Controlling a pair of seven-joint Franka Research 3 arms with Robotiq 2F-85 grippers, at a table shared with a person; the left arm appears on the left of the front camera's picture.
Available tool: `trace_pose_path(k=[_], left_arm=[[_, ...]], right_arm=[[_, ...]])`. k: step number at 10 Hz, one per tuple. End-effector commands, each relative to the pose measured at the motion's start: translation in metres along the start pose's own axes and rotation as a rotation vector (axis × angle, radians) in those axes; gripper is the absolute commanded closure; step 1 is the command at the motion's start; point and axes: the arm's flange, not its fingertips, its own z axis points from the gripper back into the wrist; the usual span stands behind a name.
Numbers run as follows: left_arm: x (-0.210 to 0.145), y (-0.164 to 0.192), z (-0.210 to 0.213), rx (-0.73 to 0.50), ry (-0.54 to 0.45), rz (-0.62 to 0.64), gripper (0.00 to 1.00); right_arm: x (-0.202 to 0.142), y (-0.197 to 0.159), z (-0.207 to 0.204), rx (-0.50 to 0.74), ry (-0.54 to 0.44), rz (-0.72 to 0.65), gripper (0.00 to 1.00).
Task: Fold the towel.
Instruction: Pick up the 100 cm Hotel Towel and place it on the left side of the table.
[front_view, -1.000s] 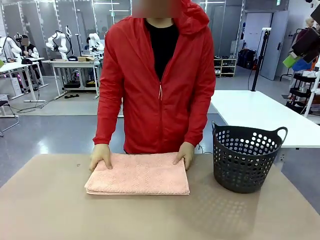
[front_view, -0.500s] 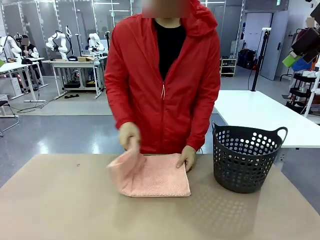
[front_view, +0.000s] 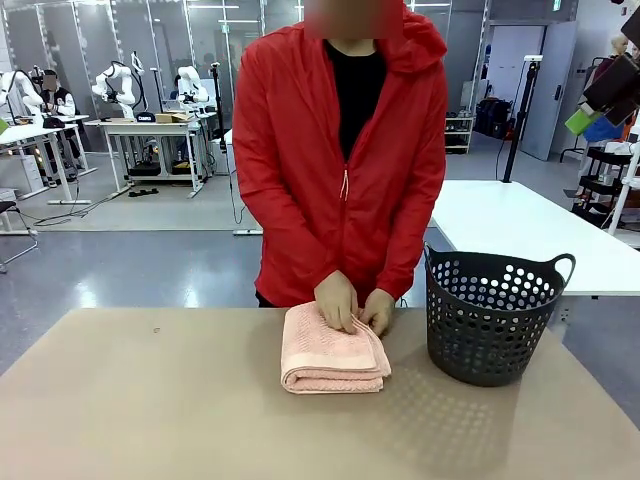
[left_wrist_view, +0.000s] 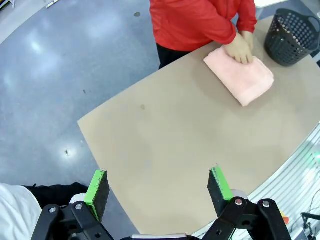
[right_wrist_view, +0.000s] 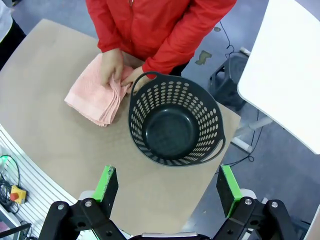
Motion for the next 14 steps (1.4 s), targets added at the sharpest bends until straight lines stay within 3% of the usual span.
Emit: trace_pose_path(k=[1,14], left_arm=[[0.0013,0.0008,0.0033,0.001,0.011,-0.005,0.00],[0.0013,0.0008,0.0033,0.001,0.011,-0.005,0.00]], right_arm=[[-0.0007,-0.0014,0.0002,-0.001,0.009,0.015,0.00],[-0.0007,-0.0014,0.0002,-0.001,0.009,0.015,0.00]])
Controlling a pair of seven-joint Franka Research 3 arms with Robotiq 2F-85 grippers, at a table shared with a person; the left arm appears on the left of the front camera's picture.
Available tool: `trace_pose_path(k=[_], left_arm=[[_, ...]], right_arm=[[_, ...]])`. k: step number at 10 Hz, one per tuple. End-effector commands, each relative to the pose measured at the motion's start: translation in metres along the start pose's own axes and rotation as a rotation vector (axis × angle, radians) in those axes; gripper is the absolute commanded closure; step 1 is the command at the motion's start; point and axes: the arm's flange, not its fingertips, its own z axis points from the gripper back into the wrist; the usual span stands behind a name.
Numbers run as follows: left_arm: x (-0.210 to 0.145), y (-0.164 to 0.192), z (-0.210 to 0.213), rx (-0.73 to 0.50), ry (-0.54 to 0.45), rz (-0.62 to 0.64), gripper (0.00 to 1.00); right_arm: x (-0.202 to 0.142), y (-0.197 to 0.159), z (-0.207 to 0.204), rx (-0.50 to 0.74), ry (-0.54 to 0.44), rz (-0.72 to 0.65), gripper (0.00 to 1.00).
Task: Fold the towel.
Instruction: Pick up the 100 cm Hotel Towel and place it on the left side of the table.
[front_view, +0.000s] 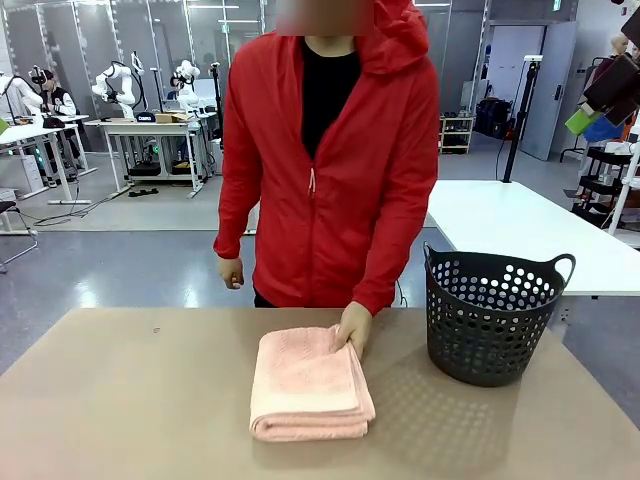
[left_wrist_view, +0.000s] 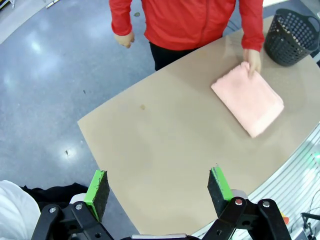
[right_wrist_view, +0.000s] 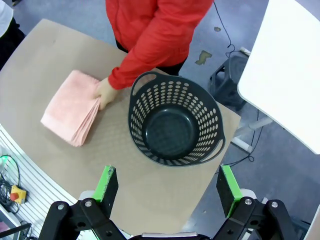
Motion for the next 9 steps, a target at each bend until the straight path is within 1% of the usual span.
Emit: trace_pose_path(k=[1,4,6,7,9], left_arm=[[0.001,0.001,0.003,0.002,0.012,-0.005,0.00],[0.000,0.000,0.000,0.000,0.000,0.000,0.00],[-0.009,-0.003,-0.029,-0.063,0.017,0.089,0.00],[-0.020,-0.008,-0.044,-0.110,0.026,0.117,0.00],[-0.049,-0.024,-0.090,-0.192,0.054,0.154,0.00]], right_arm=[[-0.001,-0.001,0.000,-0.001,0.009,0.015,0.00],[-0.001,-0.001,0.000,-0.001,0.009,0.015,0.00],[-0.001,-0.001,0.000,-0.001,0.009,0.015,0.00],[-0.001,-0.001,0.000,-0.001,0.009,0.015,0.00],[-0.001,-0.001,0.000,-0.001,0.009,0.015,0.00]])
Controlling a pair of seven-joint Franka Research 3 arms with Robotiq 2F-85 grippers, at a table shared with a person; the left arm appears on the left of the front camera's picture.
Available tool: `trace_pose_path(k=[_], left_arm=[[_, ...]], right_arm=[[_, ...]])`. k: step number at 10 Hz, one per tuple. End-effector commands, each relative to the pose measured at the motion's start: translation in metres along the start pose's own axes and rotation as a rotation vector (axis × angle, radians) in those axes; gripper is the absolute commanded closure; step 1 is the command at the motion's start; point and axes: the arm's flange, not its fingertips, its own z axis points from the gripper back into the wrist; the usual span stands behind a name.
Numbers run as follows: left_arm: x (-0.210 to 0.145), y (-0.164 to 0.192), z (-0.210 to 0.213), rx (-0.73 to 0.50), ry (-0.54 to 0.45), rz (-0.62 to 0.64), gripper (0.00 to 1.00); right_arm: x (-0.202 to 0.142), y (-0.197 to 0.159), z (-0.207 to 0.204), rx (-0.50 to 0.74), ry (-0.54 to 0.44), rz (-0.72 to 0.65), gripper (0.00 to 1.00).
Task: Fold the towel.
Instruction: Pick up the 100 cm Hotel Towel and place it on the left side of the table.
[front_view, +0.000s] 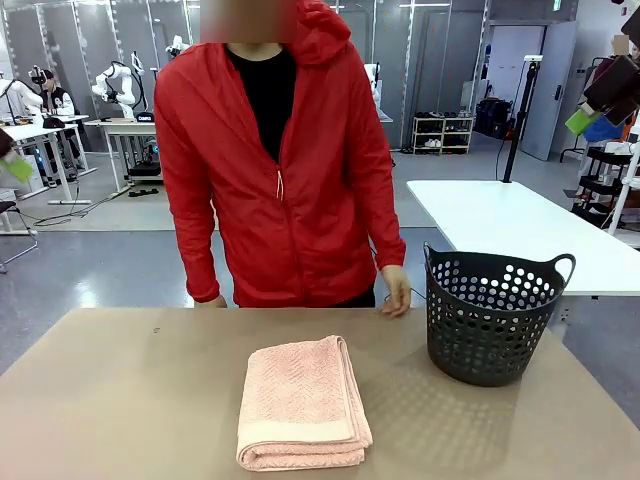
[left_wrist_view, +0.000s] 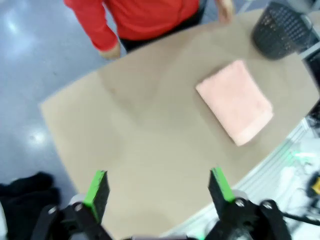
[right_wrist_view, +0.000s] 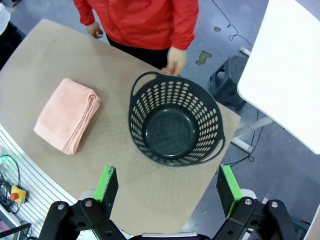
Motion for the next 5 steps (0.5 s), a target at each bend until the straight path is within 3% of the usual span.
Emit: trace_pose_path(k=[1,5], left_arm=[[-0.025,-0.011,-0.049,-0.076,-0.002,0.063,0.00],[-0.045,-0.025,-0.145,-0.215,-0.004,0.211,0.00]], right_arm=[[-0.001,-0.001,0.000,-0.001,0.009,0.015,0.00],[-0.001,-0.001,0.000,-0.001,0.009,0.015,0.00]])
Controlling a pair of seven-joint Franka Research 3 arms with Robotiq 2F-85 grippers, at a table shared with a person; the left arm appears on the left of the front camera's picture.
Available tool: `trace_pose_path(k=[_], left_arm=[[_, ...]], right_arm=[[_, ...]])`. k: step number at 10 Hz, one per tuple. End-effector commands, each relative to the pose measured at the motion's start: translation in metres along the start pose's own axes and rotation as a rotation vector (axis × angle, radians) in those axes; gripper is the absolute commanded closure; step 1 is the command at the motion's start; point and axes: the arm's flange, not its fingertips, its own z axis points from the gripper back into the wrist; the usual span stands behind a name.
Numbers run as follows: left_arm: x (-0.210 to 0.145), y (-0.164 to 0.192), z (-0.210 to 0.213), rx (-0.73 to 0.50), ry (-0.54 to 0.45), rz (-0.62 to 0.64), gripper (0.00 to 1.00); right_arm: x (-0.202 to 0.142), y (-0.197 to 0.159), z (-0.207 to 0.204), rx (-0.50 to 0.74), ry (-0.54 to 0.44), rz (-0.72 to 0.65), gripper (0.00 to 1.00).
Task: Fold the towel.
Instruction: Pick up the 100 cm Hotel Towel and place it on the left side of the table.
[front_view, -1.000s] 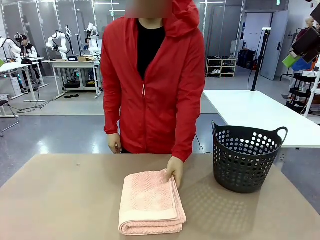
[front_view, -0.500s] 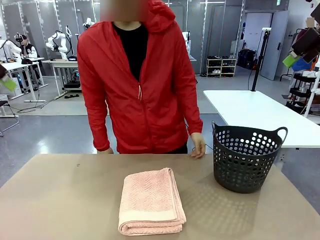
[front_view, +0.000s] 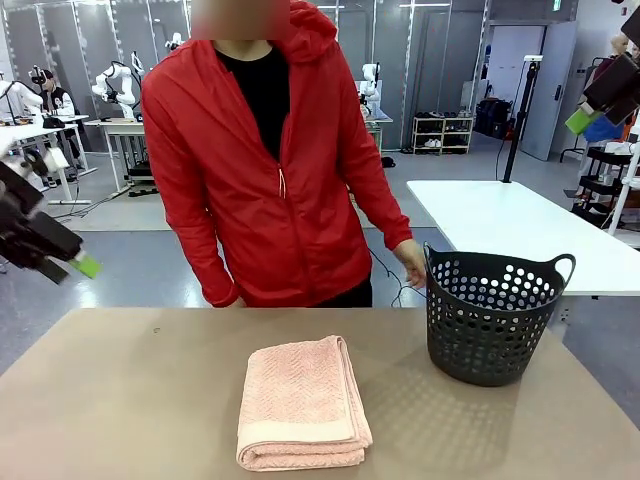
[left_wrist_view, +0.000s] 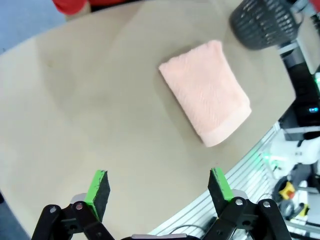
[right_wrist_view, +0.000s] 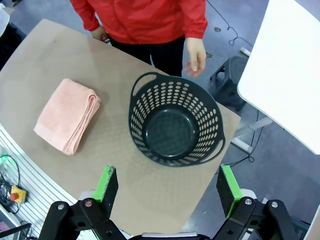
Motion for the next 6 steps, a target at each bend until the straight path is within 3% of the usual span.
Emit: trace_pose_path(k=[1,6], left_arm=[[0.000,-0.002,-0.035,-0.039,-0.034,0.065,0.00],[-0.017,-0.013,-0.148,-0.186,0.013,0.163,0.00]], right_arm=[[-0.001,-0.001,0.000,-0.002,0.011,0.013,0.00],[-0.001,-0.001,0.000,-0.002,0.011,0.013,0.00]])
